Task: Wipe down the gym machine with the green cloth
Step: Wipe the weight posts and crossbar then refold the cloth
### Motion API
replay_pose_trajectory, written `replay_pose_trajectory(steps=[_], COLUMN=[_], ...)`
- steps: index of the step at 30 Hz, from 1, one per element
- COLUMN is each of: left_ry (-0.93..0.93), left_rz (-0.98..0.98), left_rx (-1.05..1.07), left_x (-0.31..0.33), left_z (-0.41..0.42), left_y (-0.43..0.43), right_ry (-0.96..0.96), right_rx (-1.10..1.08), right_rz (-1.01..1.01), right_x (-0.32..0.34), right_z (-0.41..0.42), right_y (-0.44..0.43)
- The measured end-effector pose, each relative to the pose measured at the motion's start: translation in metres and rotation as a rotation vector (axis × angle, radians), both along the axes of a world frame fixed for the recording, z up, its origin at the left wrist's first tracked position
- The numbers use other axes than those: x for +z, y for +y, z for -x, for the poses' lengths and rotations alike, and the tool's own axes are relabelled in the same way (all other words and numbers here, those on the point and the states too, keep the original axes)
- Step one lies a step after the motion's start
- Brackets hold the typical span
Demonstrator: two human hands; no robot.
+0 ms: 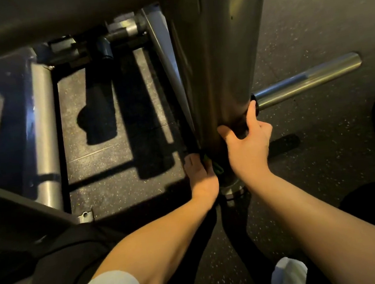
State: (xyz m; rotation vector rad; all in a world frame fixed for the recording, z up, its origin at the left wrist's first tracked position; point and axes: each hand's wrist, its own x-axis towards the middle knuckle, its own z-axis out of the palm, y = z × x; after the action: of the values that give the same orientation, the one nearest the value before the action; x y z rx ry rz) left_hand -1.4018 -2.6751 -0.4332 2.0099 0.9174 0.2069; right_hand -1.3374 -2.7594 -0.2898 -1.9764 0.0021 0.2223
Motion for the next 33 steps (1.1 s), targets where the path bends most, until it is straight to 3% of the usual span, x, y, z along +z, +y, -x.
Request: replay_pose_trajectory(steps=[4, 9, 12, 14, 18, 22, 26, 31, 33], left_ry=[0.159, -0.265, -0.399, -0.364, -0.119, 0.16, 0.224, 0.105, 0.096], left_rz=[0.146, 0.292, 0.217, 0.184, 0.249, 0.458, 0.821, 0.776, 0.701], left_rx=[0.058, 0.314, 0.276, 0.257, 0.285, 0.252, 0.302, 0.143, -0.006], left_x=[-0.016, 0.033, 0.04, 0.018, -0.028, -0.042, -0.001, 0.082, 0.12], left_z=[0.009, -0.023, -0.036, -0.031, -0.017, -0.01, -0.004, 0.005, 0.014], left_y=[-0.019, 0.014, 0.031, 0.026, 0.0, -0.001, 0.005, 0.042, 0.054], right_ry=[-0.009, 0.108, 0.133, 0.125, 0.131, 0.135, 0.177, 0.452, 0.613], right_rx=[0.025, 0.019, -0.017, -0.021, -0.003, 0.001, 0.004, -0.073, -0.044], right_rz=[0.033, 0.012, 0.011, 0.007, -0.003, 0.017, 0.012, 0.163, 0.016], right_x=[-0.004, -0.012, -0.014, -0.015, -0.026, -0.031, -0.021, -0.016, -0.005], right_z=[0.002, 0.003, 0.002, 0.003, 0.001, -0.002, 0.004, 0.03, 0.039], right_y=[-0.003, 0.001, 0.003, 0.004, 0.002, -0.001, 0.001, 0.005, 0.011])
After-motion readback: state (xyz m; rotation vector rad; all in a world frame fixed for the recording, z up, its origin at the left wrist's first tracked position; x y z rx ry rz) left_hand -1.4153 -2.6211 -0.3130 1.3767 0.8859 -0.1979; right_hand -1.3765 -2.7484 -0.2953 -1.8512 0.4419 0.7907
